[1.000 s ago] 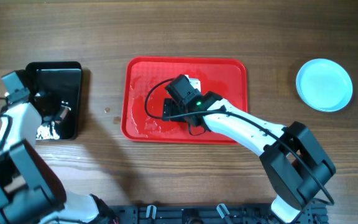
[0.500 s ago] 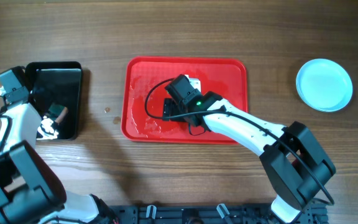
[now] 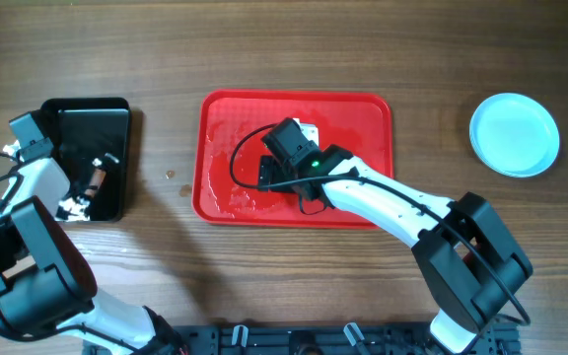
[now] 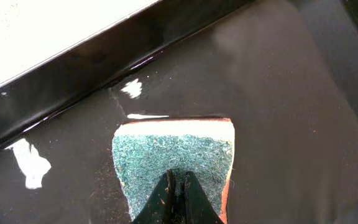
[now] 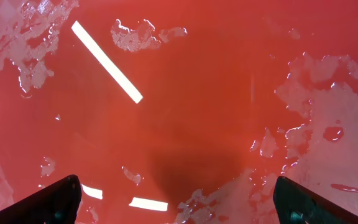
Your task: Clean dirty plates on tray and stack at the side
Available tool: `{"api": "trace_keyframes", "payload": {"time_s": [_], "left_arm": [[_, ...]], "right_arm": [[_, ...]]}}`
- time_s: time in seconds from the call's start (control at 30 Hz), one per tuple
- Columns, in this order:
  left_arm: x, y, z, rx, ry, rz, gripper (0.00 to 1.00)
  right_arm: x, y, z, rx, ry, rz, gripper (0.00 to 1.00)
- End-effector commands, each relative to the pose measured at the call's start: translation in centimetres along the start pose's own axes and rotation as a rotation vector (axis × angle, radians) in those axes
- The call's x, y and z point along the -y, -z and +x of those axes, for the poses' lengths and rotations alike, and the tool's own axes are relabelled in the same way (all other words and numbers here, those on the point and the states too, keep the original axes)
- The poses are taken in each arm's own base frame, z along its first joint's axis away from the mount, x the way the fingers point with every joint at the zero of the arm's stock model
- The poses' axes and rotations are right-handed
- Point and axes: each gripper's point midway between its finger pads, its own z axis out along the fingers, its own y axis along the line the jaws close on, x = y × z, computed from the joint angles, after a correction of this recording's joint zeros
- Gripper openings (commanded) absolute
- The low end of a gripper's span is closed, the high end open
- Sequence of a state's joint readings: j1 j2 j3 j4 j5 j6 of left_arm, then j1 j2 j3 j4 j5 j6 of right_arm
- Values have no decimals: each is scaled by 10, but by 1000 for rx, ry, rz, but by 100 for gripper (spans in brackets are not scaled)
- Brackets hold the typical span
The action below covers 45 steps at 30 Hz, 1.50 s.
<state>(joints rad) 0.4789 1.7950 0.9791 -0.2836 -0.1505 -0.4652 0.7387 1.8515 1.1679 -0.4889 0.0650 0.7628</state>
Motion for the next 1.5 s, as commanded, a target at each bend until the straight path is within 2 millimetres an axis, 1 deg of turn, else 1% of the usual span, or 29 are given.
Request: {"api": "trace_keyframes", "payload": {"time_s": [0.0,0.07,0.1,0.13,0.2,0.23,0.27,0.3,0.33,0.37,0.43,0.53,0.6,0.67,0.77,0.83,0.9,1.03,1.13,1.47], "left_arm": [[15,28,-8,10,-8,100,4],[26,49,-13,23,-4,172,5],[33,62,-16,30,0,220,9],[40,76,-17,33,1,271,17],[55,106,-18,31,-8,387,36],[62,121,-16,26,-16,446,50],[67,133,-14,18,-21,489,68],[72,147,-10,6,-30,540,79],[75,163,-3,-16,-38,588,94],[76,173,3,-35,-42,613,100],[73,185,14,-69,-44,628,100],[60,195,33,-131,-34,593,100],[51,197,48,-190,-24,560,100],[44,196,61,-244,-15,529,100],[35,196,75,-306,-6,493,100],[32,196,80,-326,-2,480,100],[33,196,80,-326,-2,481,100],[33,196,80,-326,-2,481,100],[33,196,80,-326,-2,481,100],[33,196,80,-326,-2,481,100]], "right_arm": [[3,-4,-3,17,6,27,100],[3,-4,-3,17,6,27,100],[3,-4,-3,17,6,27,100],[3,-4,-3,16,6,28,100],[4,-4,-2,12,5,29,100],[3,-4,-1,7,5,26,100],[3,-3,0,2,6,25,100],[4,-1,0,-1,6,28,100],[5,1,1,-4,6,32,100],[6,5,2,-5,7,34,100],[8,13,3,-9,4,39,100],[10,32,4,0,-23,48,100],[10,48,4,16,-38,48,100],[6,66,5,37,-24,32,100],[-1,94,10,64,2,2,100],[-5,114,15,89,16,-14,100],[-6,132,21,120,33,-12,100],[-2,160,29,170,63,-3,100],[3,164,32,164,66,5,100],[1,163,32,159,63,-1,100]]}}
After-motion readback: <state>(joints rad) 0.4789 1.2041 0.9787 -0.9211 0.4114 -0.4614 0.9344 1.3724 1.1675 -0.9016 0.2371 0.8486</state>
